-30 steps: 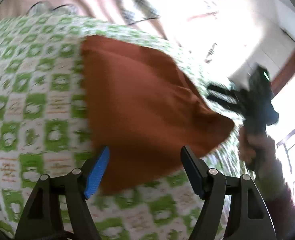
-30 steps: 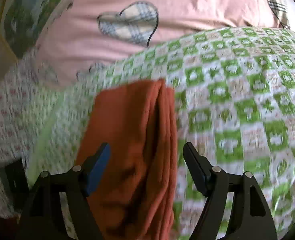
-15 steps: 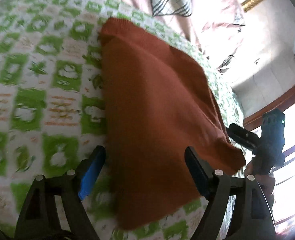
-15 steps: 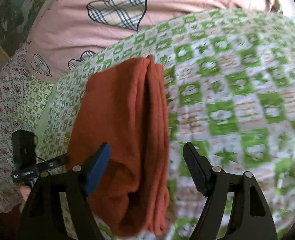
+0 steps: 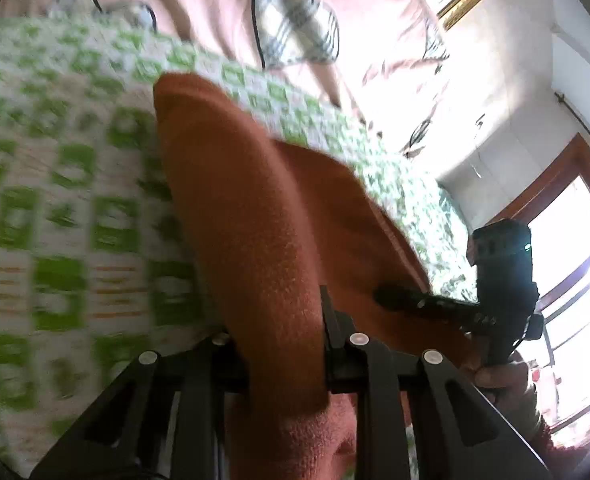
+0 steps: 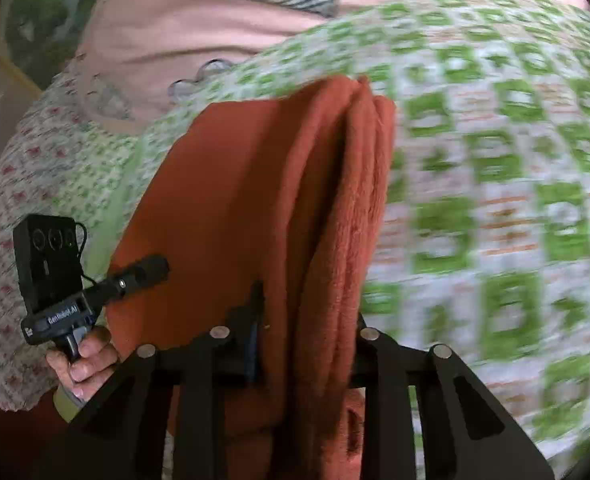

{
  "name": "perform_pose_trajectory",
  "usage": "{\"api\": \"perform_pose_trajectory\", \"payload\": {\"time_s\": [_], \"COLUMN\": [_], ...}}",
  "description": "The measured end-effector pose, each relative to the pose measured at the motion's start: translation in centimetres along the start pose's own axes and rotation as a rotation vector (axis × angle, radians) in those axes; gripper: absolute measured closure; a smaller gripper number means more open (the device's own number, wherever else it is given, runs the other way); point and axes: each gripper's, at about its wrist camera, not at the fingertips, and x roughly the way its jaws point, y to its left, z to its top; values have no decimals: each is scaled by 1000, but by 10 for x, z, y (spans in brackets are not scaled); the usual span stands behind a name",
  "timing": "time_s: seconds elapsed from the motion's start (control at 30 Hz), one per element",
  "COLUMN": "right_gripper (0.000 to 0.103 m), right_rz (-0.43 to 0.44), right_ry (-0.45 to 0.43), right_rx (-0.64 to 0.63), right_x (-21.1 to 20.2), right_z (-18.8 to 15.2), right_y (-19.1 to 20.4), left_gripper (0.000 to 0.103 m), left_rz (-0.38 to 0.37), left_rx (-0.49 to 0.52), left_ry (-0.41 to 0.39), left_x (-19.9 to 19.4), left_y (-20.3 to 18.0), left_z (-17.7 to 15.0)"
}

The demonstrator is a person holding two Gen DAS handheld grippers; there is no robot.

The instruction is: Fold small clothes

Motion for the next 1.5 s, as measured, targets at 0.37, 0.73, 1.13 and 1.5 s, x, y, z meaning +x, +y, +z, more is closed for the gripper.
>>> {"api": "perform_pose_trajectory", "payload": {"time_s": [0.37, 0.73, 1.13, 1.5], "right_gripper": [77, 72, 45, 91], "right_rz": [191, 164, 42, 92], "right_ry": [42, 114, -82, 26], "right_rx": [-86, -61, -68, -49], "right_x": [53, 80, 27, 91], "right_z": [-33, -59, -29, 11], "right_y": [90, 97, 110, 125], "left_gripper": [81, 64, 40, 40], "left_rz": [147, 187, 247, 290], "left_rx": [-4, -139, -256, -254], "left_ry": [-78, -33, -111, -84], "left_x": [-118, -121, -141, -130], "left_y": [42, 91, 130, 127], "left_z": [-47, -92, -69, -54]}}
